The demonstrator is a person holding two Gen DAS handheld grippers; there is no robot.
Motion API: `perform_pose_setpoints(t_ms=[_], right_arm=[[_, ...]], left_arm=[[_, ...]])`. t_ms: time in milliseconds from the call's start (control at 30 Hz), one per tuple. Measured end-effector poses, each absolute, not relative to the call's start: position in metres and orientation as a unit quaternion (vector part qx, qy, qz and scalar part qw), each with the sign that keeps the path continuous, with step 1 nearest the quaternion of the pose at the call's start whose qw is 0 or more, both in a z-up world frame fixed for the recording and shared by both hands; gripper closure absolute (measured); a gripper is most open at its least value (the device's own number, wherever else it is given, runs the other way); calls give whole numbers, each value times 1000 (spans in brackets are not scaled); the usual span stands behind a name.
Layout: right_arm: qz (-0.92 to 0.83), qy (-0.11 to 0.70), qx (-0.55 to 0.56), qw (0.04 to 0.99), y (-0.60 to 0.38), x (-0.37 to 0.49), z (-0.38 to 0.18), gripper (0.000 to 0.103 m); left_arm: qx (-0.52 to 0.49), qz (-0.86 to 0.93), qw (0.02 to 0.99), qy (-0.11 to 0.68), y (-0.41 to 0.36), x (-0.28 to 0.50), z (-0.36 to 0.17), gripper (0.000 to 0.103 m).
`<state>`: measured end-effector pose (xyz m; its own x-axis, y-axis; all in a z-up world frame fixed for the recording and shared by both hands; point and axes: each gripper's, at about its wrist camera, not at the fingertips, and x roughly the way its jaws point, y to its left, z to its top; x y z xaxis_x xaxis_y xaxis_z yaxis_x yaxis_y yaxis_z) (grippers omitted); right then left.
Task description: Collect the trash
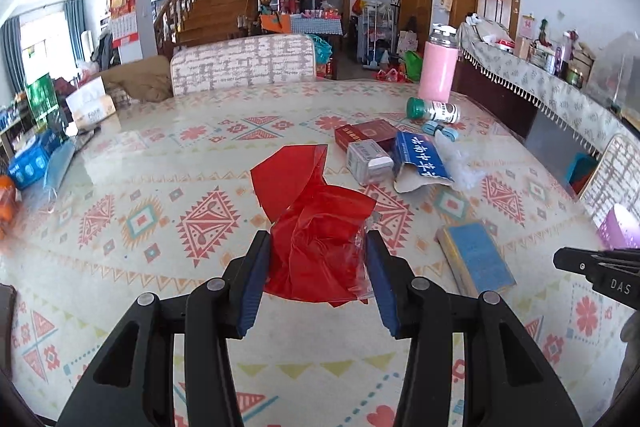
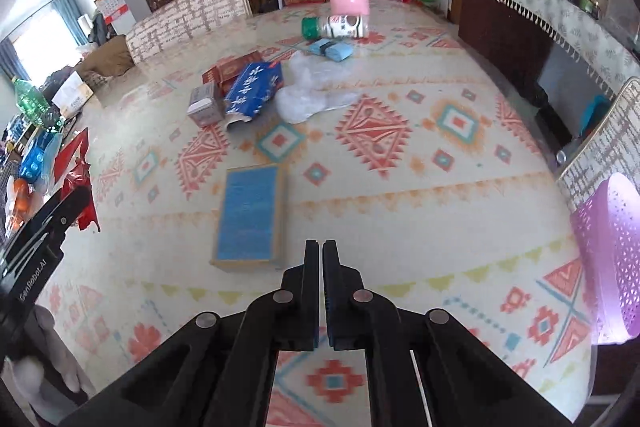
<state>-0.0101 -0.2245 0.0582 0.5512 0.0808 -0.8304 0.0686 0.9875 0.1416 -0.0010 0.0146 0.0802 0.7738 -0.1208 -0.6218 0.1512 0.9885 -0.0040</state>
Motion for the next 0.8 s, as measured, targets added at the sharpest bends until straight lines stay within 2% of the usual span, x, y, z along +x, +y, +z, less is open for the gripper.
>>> perform_pose_setpoints(t_ms=[33, 67, 133, 267, 500, 533, 667, 800], right_arm=[[2, 471, 74, 879, -229, -12, 56, 84], [4, 472, 79, 878, -232, -12, 55, 54], [27, 463, 103, 880, -233, -11, 53, 25], [54, 452, 89, 886, -211, -3, 55, 25], [38, 477, 59, 876, -174, 32, 27, 25], [35, 480, 55, 875, -171, 36, 24, 26], [16, 481, 30, 876, -160, 40, 17, 43], [20, 480, 13, 877, -155, 34, 18, 45]], left_arm=[[21, -76, 940, 331, 13, -2, 81, 56], [17, -79, 939, 334, 13, -3, 81, 56], [7, -83, 937, 340, 14, -5, 82, 56], [-2, -82, 934, 347, 16, -11, 86, 56], [9, -79, 938, 336, 20, -29, 97, 56], [11, -78, 939, 334, 20, -31, 98, 56], [15, -77, 940, 331, 23, -35, 101, 56], [14, -79, 940, 331, 22, -37, 102, 56]])
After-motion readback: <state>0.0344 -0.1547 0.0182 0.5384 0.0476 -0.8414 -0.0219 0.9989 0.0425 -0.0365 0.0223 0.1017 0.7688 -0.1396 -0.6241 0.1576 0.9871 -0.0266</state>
